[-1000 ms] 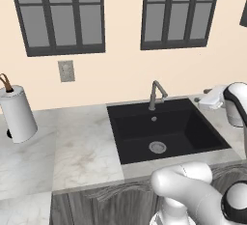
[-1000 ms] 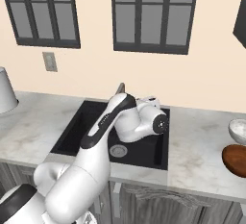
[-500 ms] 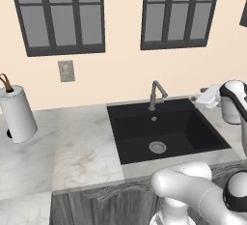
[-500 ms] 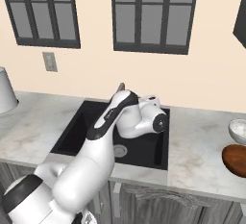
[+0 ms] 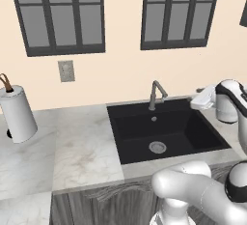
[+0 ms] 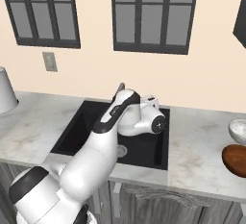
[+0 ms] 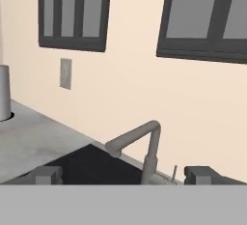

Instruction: Rinse each bowl for a few seconds and place them down in the sink or on the counter.

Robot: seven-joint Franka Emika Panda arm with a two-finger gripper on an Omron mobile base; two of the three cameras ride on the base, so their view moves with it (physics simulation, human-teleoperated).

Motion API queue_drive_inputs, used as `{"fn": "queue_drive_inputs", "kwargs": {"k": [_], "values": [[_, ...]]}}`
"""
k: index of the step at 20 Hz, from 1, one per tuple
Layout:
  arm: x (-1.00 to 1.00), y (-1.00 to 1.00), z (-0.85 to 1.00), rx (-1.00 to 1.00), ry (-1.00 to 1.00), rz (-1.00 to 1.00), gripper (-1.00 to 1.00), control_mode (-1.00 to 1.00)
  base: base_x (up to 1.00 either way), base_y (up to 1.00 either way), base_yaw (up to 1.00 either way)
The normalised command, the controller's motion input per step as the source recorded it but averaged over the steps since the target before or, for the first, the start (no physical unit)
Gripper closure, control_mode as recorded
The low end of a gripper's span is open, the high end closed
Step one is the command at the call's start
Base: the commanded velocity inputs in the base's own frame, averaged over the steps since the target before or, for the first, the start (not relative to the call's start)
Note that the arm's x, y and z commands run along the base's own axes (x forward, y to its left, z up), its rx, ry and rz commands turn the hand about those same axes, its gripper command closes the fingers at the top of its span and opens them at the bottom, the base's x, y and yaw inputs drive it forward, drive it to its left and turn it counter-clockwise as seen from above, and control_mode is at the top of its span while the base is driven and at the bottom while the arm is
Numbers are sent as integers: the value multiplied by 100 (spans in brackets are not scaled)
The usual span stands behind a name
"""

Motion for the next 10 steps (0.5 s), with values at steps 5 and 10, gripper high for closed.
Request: {"fn": "queue_drive_inputs", "kwargs": {"k": [5,10], "values": [[22,4,-14,0,-2,0,-100,-100,0,0,0],[24,4,-10,0,-1,0,-100,-100,0,0,0]]}}
